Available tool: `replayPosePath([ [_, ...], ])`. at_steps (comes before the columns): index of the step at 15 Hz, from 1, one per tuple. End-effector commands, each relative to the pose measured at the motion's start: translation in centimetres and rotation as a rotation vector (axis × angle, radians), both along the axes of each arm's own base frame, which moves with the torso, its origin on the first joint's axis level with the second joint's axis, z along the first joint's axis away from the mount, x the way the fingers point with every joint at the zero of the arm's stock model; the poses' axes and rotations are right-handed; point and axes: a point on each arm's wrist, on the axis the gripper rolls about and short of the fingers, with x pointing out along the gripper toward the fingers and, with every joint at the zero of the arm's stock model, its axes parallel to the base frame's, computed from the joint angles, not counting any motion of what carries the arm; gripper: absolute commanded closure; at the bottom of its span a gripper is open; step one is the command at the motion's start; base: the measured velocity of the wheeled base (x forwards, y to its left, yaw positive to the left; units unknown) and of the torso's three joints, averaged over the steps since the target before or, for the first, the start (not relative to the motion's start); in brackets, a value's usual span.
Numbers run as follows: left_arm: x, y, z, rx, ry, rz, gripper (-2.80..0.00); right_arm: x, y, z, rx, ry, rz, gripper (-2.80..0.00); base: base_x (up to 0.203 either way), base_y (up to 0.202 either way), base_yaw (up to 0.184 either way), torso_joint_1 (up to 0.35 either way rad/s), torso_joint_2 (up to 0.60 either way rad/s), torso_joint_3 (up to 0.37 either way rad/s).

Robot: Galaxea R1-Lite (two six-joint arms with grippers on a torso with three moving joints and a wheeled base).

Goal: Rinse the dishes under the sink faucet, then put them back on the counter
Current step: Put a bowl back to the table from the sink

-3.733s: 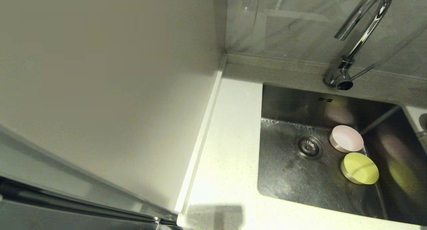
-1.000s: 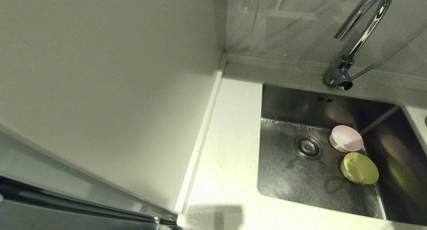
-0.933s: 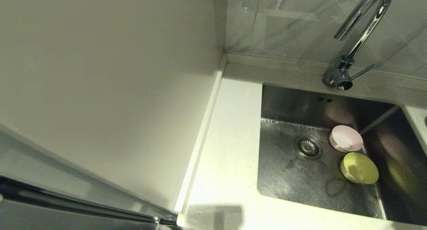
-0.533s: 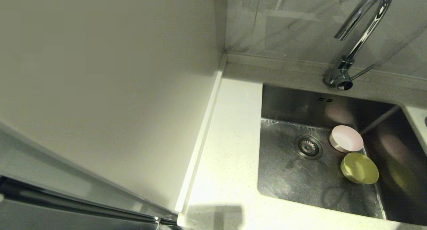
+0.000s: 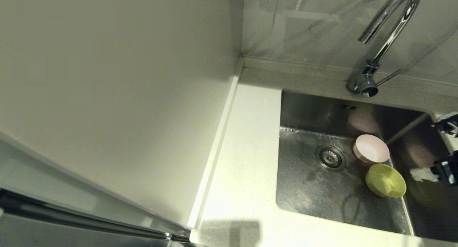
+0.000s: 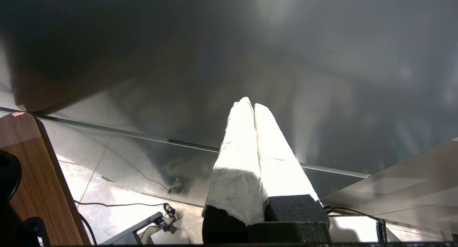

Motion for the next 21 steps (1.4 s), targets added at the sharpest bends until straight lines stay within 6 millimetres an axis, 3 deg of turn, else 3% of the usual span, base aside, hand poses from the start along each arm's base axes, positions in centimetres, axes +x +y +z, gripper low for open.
replayPosePath([
  [1,0.0,0.0,-0.1,0.0,0.003,0.0,0.0,4.7,0.9,-4.4,-0.046,-0.024,0.083,-2.8,0.0,0.0,0.0,0.0,0.0,0.0],
  [6,0.0,0.0,-0.1,0.0,0.003,0.0,0.0,10.2,3.6,-8.2,-0.128,-0.073,0.189,-2.8,0.0,0.0,0.0,0.0,0.0,0.0],
  [13,0.0,0.0,0.0,0.0,0.001,0.0,0.0,16.2,2.7,-9.2,-0.258,-0.141,0.074,-2.8,0.0,0.0,0.0,0.0,0.0,0.0],
  [21,0.0,0.0,-0.1,0.0,0.003,0.0,0.0,18.5,1.8,-12.3,-0.269,-0.058,0.027,-2.8,0.0,0.0,0.0,0.0,0.0,0.0],
])
